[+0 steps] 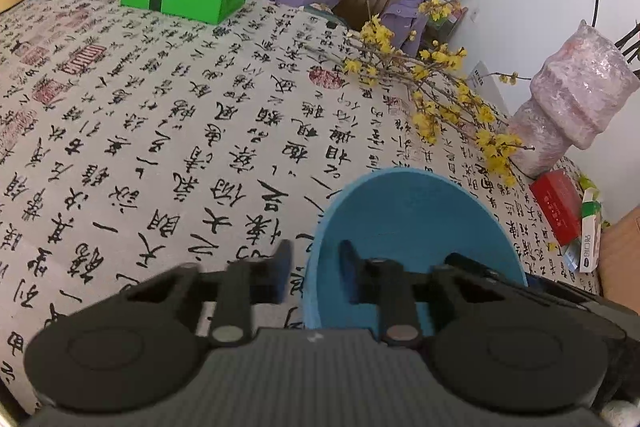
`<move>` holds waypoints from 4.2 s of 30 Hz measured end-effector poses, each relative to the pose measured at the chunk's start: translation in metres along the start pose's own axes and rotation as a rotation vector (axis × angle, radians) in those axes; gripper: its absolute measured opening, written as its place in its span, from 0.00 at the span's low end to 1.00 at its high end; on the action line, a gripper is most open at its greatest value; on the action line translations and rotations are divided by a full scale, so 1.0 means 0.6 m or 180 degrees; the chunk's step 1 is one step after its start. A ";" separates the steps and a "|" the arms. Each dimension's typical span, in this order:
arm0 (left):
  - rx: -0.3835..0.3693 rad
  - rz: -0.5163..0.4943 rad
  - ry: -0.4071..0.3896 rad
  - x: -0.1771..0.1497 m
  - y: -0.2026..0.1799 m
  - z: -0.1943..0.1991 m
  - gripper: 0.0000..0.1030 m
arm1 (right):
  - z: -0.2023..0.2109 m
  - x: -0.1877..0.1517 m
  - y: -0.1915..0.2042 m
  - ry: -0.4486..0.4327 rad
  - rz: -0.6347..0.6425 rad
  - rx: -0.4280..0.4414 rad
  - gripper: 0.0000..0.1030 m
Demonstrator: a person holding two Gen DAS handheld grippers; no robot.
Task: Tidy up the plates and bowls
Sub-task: 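Close both grippers on the blue bowl rims, then lift the held blue bowls off the table with both grippers, then carry the held blue bowls toward the black paper bag with both grippers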
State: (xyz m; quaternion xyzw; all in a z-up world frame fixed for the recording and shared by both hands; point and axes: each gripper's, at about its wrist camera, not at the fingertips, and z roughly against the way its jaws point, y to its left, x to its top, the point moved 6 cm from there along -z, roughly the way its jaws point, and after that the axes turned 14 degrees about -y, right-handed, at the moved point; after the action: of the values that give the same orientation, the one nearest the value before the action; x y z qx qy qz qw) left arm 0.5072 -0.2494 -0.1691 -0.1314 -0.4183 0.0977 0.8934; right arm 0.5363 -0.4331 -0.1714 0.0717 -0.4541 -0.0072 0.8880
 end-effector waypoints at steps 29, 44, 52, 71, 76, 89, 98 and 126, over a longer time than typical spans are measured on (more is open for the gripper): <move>0.0040 -0.0155 -0.0068 -0.006 -0.005 -0.005 0.11 | 0.001 -0.005 0.024 -0.0006 0.0155 0.0079 0.18; 0.0022 -0.0270 -0.0197 0.014 0.002 0.025 0.11 | 0.019 0.012 0.038 -0.0138 -0.0017 0.0198 0.18; 0.0073 -0.0339 -0.0305 0.040 0.038 0.063 0.11 | 0.044 0.024 0.095 -0.0272 0.0009 0.0303 0.18; 0.0062 -0.0218 -0.0448 0.079 0.104 0.138 0.12 | 0.105 0.058 0.186 -0.0499 0.0033 0.0322 0.14; 0.0054 -0.0191 -0.0472 0.083 0.119 0.156 0.12 | 0.119 0.061 0.206 -0.0521 0.0057 0.0329 0.14; 0.0047 -0.0130 -0.0580 0.094 0.170 0.211 0.12 | 0.158 0.062 0.267 -0.0592 0.0093 0.0395 0.14; 0.0048 -0.0094 -0.0658 0.102 0.199 0.244 0.12 | 0.180 0.065 0.305 -0.0634 0.0130 0.0435 0.14; 0.0135 0.0065 -0.0823 0.115 0.291 0.320 0.12 | 0.217 0.057 0.409 -0.0625 0.0214 0.0616 0.14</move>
State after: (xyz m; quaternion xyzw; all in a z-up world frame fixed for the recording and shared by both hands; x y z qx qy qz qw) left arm 0.3908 -0.0353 -0.0563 -0.1030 -0.5264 0.1318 0.8336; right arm 0.4380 -0.2086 -0.0358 0.1407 -0.5395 0.0594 0.8280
